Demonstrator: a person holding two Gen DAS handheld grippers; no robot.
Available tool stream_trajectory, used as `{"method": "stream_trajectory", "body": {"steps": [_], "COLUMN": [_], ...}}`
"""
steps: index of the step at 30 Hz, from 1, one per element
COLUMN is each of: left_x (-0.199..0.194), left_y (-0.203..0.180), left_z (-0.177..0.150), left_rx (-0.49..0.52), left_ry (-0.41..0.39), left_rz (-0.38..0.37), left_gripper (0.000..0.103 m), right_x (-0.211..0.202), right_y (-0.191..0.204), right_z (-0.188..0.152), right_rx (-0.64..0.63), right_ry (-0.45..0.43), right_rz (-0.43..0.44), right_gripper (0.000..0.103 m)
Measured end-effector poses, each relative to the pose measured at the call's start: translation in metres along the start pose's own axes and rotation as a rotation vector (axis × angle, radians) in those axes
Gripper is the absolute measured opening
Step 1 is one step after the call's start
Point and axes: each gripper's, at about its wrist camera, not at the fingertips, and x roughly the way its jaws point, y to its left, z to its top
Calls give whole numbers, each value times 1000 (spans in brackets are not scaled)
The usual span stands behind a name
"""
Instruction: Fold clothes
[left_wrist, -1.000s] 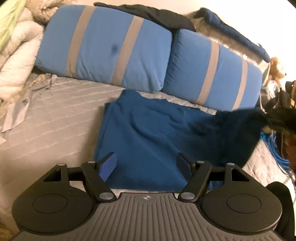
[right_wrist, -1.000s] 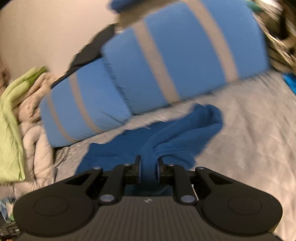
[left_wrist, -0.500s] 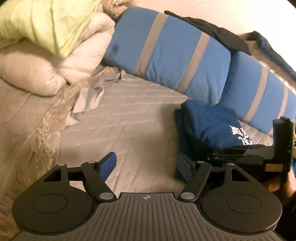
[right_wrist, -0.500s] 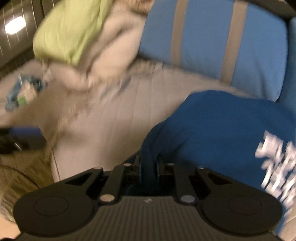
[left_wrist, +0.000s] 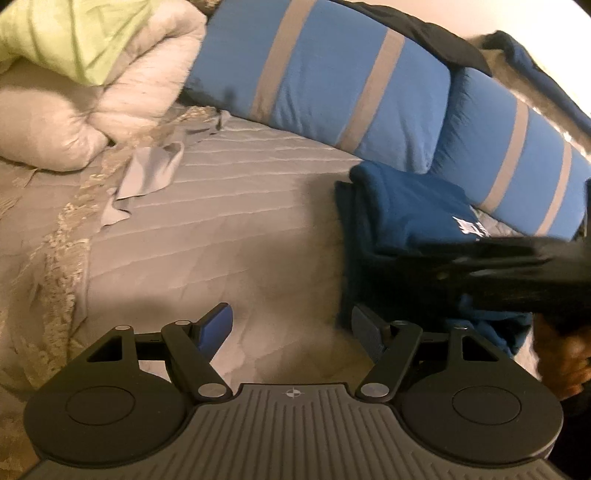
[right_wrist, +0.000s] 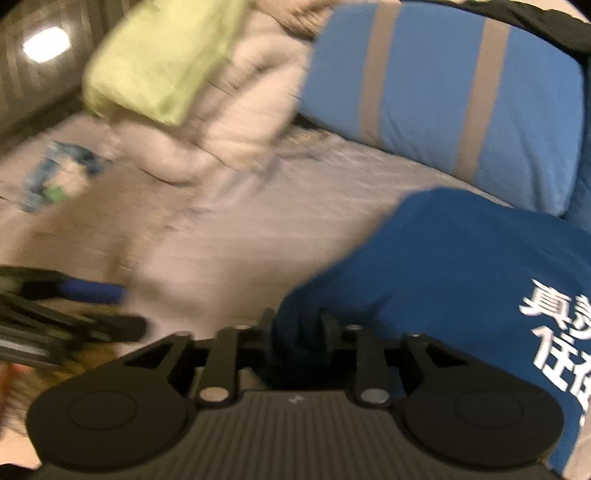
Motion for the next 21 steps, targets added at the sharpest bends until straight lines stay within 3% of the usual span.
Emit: {"method": "stream_trajectory", "body": {"steps": [1, 3, 8, 13, 16, 21], "left_x": [1, 2, 10, 24, 38, 86], "left_y": [-2, -5, -15, -31, -43, -68], "left_z": [1, 3, 20, 45, 64, 87], "left_rx": [7, 15, 10, 28, 34, 68], "left_ry": [-1, -3, -7, 3, 25, 162], "left_rz": [-4, -10, -36, -74, -97, -174], "left_gripper": [71, 71, 71, 71, 71, 71], "right_x": [-10, -32, -72, -83, -80, -74], "right_y": [-2, -9, -60, -127, -159, -177], "right_z": [2, 6, 7, -17, -38, -48], "right_rx": [3, 15, 102, 249, 355, 417], "right_ry": [-26, -97, -198, -241, -247, -220], "right_rz": [30, 51, -48, -217, -267, -370], "right_gripper": [74, 85, 99, 103, 103, 103]}}
